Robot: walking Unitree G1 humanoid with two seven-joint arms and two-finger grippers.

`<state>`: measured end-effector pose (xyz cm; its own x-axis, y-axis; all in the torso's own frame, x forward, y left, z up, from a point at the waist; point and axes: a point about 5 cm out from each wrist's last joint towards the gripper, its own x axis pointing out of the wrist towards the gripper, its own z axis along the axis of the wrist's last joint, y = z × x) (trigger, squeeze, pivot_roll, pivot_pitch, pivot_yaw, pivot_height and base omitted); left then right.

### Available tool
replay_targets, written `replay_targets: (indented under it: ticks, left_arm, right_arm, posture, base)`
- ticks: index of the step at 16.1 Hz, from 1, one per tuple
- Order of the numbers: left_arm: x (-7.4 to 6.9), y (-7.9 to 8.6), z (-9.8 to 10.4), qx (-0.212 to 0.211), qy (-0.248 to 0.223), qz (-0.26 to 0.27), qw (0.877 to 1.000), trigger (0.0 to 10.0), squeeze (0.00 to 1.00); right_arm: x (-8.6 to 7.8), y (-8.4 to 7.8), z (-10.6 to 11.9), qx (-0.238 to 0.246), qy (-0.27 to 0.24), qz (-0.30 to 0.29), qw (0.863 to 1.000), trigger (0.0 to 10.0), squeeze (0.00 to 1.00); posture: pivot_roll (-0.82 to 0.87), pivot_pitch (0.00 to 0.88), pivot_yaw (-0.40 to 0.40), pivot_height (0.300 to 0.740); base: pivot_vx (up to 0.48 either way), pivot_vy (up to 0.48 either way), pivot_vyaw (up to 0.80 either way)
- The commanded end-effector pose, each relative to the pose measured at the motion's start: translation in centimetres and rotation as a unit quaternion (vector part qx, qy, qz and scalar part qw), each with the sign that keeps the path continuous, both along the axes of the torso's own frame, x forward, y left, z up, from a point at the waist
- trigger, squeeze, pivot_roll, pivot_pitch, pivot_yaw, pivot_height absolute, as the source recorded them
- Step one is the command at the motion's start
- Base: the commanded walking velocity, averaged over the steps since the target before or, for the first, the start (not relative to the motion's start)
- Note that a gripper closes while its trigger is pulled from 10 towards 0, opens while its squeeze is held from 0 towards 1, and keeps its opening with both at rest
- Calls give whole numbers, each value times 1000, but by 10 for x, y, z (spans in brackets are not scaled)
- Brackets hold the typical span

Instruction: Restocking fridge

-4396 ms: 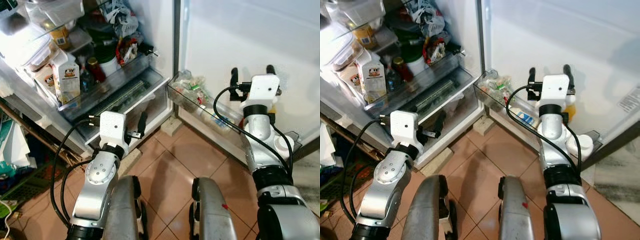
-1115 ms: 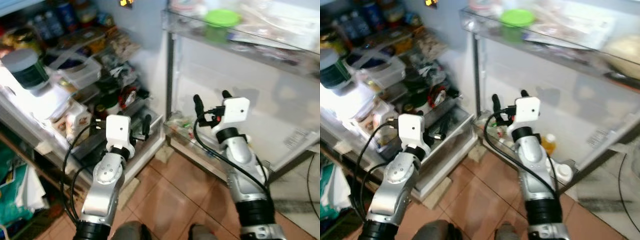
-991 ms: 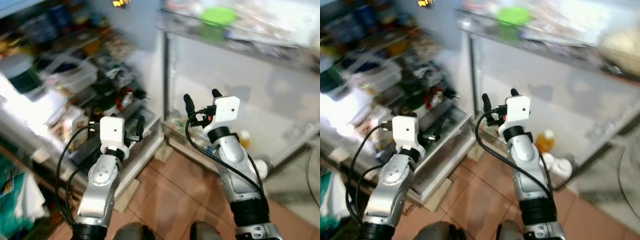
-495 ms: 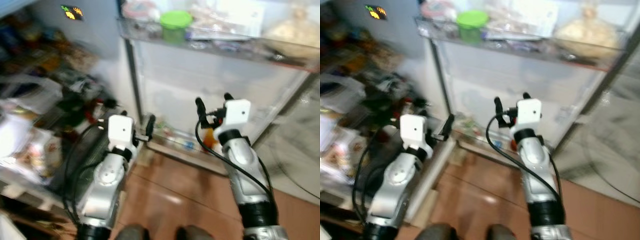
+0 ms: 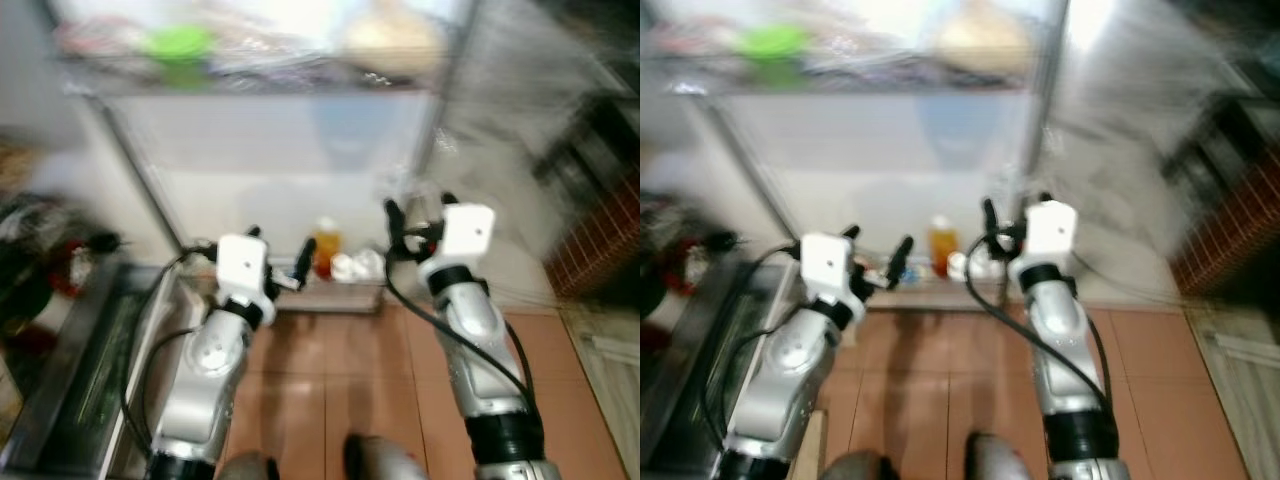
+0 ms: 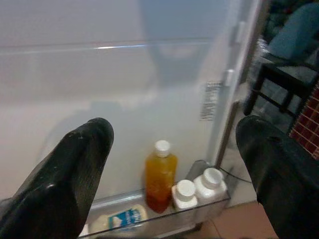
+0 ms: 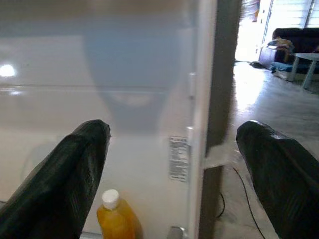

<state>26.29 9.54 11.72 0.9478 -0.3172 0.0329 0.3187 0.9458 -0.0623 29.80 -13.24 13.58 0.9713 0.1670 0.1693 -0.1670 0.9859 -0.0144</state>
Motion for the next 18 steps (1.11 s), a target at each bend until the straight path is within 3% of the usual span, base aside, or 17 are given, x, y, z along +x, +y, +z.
replay_targets:
  ticks: [1, 5, 8, 18]
  left_arm:
    - [-1, -1, 3, -5, -6, 0, 1000, 10000, 0]
    - [-1, 0, 4, -5, -7, 3, 1000, 10000, 0]
    - [0, 1, 5, -8, -8, 5, 1000, 10000, 0]
    - [2, 2, 5, -5, -8, 10, 1000, 10000, 0]
  right_arm:
    - [0, -2, 4, -1, -5, 2, 1000, 10000, 0]
    - [0, 1, 7, -12, -16, 12, 1000, 10000, 0]
    - [0, 3, 10, -27, -26, 22, 999, 10000, 0]
    - [0, 12, 13, -28, -36, 55, 997, 10000, 0]
  posture:
    - [4, 89, 66, 740]
    - [4, 89, 66, 740]
    - [9, 88, 65, 740]
    - [9, 85, 63, 740]
  base:
    - [0, -386, -800]
    - [0, -425, -158]
    - [0, -394, 762]
    - [254, -360, 778]
